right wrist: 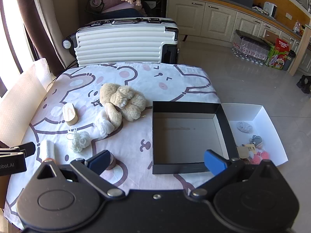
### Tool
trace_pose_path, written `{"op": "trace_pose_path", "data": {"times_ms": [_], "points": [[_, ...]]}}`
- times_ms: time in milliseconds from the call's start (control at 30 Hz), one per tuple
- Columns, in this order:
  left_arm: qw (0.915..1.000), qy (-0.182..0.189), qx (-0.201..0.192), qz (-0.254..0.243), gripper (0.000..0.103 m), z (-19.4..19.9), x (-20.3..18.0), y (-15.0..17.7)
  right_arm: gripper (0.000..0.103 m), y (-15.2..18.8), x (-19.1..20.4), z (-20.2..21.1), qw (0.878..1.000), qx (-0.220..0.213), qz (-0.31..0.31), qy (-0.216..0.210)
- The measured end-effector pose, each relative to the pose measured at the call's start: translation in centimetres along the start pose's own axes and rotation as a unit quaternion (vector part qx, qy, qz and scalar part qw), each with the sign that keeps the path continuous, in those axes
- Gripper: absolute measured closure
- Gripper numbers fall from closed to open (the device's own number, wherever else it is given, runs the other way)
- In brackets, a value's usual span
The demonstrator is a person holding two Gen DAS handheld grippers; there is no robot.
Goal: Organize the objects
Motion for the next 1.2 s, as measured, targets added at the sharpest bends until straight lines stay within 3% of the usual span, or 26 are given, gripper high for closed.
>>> {"op": "trace_pose_path", "data": {"times_ms": [1200], "points": [[0.9998, 0.015, 0.007, 0.007, 0.0, -0.33, -0.48, 0.43, 0.0, -0.05, 0.07, -0.25, 1.0, 0.002, 0.003, 0.002]]}}
Point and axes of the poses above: each gripper's, at about its wrist camera, not at the fingertips, and z roughly against the way its jaws point, x to its left, y to its underside, the point moved 2 cm from there along -z, roughly the way its jaws point, and after that the axes turned 7 degrees about -x, right-handed, at the moved point
